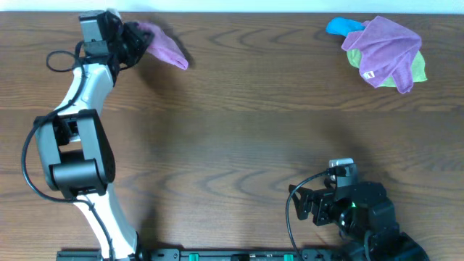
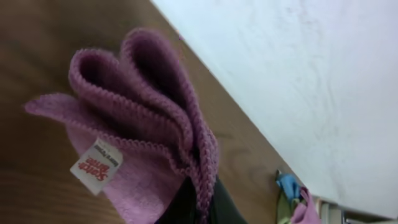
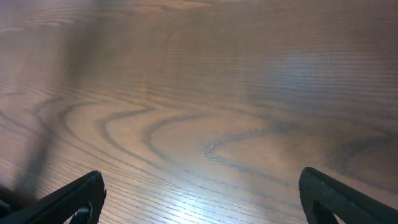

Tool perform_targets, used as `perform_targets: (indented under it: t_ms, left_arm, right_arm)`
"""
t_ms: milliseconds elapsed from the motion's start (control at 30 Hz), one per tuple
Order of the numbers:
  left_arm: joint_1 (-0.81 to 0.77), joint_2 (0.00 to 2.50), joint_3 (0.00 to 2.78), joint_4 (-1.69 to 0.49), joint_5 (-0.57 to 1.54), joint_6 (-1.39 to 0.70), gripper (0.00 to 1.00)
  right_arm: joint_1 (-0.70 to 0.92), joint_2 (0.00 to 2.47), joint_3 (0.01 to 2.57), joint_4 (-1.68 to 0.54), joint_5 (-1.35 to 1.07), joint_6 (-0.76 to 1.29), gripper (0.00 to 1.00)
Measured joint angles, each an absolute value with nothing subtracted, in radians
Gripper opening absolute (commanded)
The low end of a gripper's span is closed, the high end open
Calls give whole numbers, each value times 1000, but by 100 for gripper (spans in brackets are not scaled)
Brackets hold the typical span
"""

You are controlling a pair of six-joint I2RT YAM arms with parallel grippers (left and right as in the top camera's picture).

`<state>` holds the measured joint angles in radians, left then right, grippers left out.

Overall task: Fold the cloth
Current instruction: 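Carry the folded towel to the far left and lower it, then open the left gripper and release the towel on the table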

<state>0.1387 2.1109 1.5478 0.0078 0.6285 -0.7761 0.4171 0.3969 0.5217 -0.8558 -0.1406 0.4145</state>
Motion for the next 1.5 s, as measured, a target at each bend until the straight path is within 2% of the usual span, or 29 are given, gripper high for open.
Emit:
perform_targets:
  t_ms: [433,500,567,700,867,1000,1067,1133,1500]
  left_arm:
    - [220,2173,1552,-148,626,-677,8]
    - [222,2173,1552,-162,624,-660,17]
    - [222,2173,1552,-175,624,-643,23]
    - [223,2173,1552,-201,623,-616,48]
    - [228,2173,1552,-221,621,-589,73]
    - [242,2173,1552,-237,620,-570,82]
    - [252,2173,1553,-252,620,-563,93]
    - [265,2173,1553,-270,617,-550,98]
    - [312,2108,1553,-405,595,-451,96]
  right_arm:
    - [418,397,522,-856,-141,414,99]
    - [418,397,522,-856,-141,414,99]
    - [418,397,522,-856,-141,414,99]
    - [417,397,522,-856,-141,414,99]
    - [417,397,522,-856,-141,414,99]
    - [418,397,522,-856,-141,414,99]
    - [418,397,522,-856,-141,414,99]
    - [418,397,522,-856,-141,414,99]
    - [418,397,522,-856,-141,414,99]
